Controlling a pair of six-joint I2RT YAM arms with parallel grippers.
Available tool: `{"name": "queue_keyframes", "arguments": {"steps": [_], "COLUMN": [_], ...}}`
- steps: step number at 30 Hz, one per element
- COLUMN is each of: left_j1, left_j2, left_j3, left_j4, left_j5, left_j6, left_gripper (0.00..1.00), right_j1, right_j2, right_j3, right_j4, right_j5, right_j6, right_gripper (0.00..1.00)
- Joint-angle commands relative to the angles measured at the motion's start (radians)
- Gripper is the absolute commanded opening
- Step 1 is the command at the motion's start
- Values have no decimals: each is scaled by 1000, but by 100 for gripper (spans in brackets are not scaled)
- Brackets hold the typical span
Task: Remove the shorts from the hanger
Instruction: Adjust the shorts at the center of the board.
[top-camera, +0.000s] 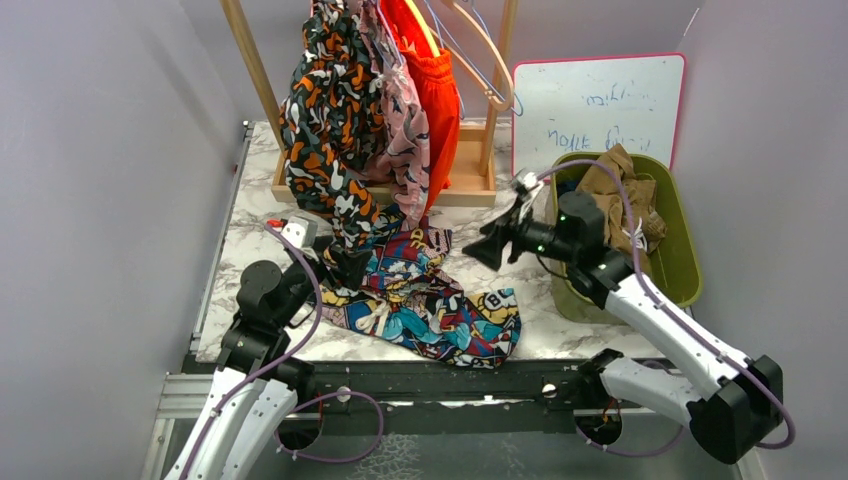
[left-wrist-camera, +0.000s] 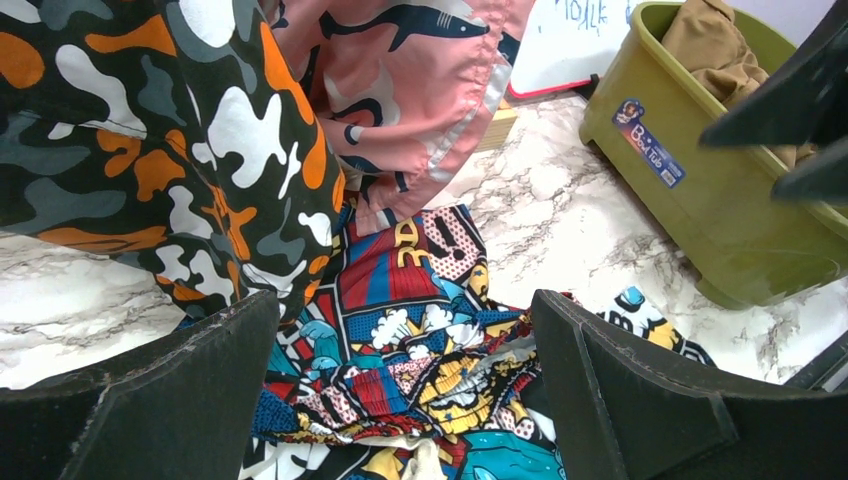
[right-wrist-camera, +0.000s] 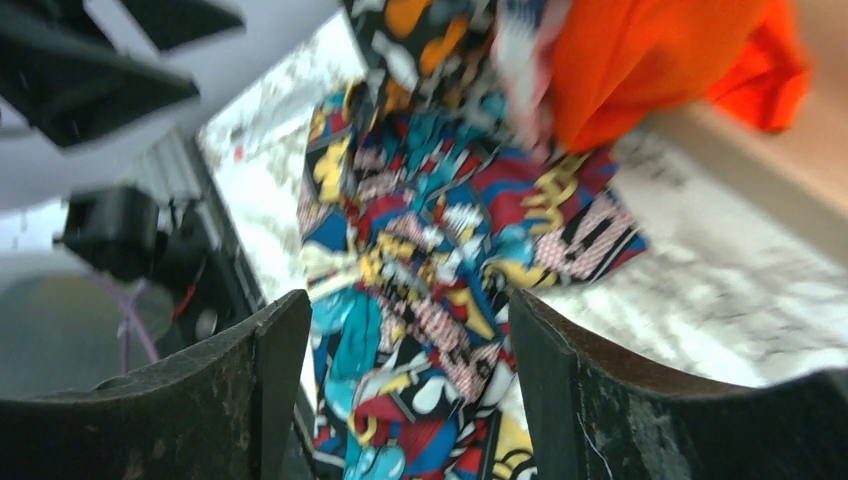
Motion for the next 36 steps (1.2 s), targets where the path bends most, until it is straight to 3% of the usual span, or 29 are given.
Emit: {"name": "queue_keyframes", "arguments": {"steps": [1,6,10,15,19,29,36], "left_j1": [2,4,5,4,4,4,4], "left_j2": [-25,-25,1,-14,-49,-60,-63], "left_j3": [0,1,21,26,18,18,15], "left_j4": [-7,-46,-117,-192,-199,-201,-201], "left_j5": [-52,-171,-328,-515,-583,-597,-591], "left_j6": [10,6,-9,-79,-91,-91,-91], "left_gripper": [99,99,99,99,99,99,99], "right_j1": [77,333,433,458,477,491,492], "right_j2": [45,216,422,631,754,992,1069], "right_j3": [-74,-43,66,214,272,383,373], "right_j4": [97,134,167,150,168,80,-2], "right_j5": [-156,1,90,58,46,157,170], "right_j6": [-120,-416,-592,-615,-630,-665,-608], "right_gripper": [77,81,86,88,90,93,92]}}
